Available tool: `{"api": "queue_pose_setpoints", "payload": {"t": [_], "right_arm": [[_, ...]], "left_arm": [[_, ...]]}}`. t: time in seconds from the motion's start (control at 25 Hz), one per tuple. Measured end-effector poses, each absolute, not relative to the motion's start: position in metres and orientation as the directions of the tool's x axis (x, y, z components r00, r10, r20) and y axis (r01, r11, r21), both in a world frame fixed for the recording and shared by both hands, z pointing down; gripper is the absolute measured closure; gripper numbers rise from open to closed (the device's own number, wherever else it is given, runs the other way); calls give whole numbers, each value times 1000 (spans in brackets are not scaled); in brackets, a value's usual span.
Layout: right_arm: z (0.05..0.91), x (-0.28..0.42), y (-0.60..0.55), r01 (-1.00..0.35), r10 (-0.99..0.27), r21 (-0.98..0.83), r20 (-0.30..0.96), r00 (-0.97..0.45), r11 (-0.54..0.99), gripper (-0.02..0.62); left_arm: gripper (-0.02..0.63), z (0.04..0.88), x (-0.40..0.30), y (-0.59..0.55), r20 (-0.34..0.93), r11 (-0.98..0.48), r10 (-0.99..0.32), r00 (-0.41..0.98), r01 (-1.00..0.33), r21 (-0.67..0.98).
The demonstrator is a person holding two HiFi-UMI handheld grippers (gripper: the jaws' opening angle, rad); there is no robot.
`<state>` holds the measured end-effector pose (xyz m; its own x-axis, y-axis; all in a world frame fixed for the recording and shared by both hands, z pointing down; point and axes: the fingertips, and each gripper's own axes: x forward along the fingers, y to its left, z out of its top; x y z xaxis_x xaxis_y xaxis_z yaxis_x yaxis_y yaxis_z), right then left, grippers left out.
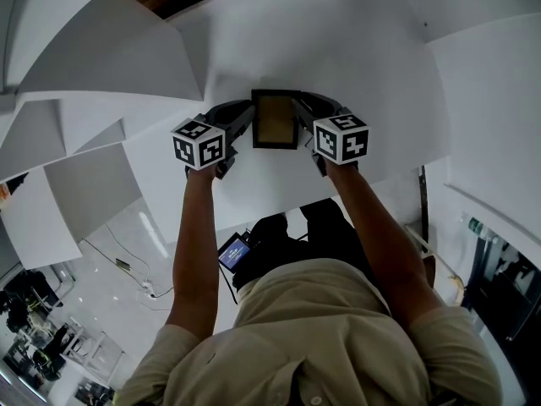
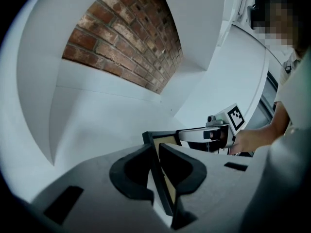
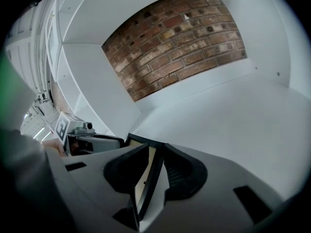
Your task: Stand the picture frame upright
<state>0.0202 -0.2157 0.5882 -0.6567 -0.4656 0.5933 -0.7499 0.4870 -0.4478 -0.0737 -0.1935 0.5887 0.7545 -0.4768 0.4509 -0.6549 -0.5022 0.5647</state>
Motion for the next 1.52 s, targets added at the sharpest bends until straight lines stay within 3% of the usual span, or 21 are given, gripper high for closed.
{"api": "queue_pose_setpoints", "payload": {"t": [0.96, 1.32, 1.52], "right_arm": [[524, 21, -212, -664, -523, -407, 411, -746, 627, 502], [511, 21, -192, -639, -513, -392, 385, -767, 662, 502], [506, 3, -168, -598, -466, -348, 395, -792, 722, 535]], "left_arm": [[575, 535, -76, -195, 373, -536, -618, 693, -717, 445], [575, 527, -73, -179, 340, -540, -641, 688, -719, 437], [578, 519, -51, -164, 341, -613, -612, 713, -701, 365]]}}
